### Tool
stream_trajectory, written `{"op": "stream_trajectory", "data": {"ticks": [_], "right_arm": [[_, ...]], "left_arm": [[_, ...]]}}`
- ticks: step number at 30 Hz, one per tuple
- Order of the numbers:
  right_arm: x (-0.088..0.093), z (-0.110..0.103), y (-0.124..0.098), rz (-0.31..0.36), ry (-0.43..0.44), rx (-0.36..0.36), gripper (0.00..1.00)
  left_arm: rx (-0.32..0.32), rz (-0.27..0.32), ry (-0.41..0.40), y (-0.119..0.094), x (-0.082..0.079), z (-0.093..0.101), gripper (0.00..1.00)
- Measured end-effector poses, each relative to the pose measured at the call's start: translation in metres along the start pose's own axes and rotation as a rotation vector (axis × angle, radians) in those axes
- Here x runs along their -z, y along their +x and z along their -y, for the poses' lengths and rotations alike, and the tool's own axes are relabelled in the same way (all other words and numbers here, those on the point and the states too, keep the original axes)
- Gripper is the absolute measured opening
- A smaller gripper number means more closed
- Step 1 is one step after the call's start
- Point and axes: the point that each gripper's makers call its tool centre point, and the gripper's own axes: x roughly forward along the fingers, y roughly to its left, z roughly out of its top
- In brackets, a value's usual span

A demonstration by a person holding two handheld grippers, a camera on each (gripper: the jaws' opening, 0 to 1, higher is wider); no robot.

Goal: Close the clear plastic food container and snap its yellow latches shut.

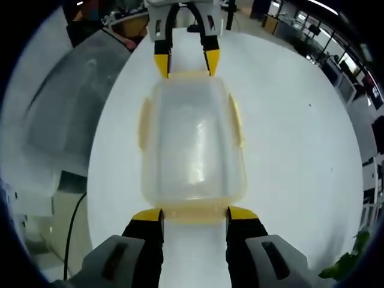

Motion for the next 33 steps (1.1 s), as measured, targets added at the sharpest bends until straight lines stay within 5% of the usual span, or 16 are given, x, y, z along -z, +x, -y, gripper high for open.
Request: {"op": "stream_trajectory", "data": {"ticks": [33], "right_arm": [[0.0059, 0.0016, 0.002, 0.003, 0.027, -0.021, 0.4]], "left_arm": [[0.046, 0.03, 0.012, 0.0067, -0.001, -0.0027, 0.4]]}}
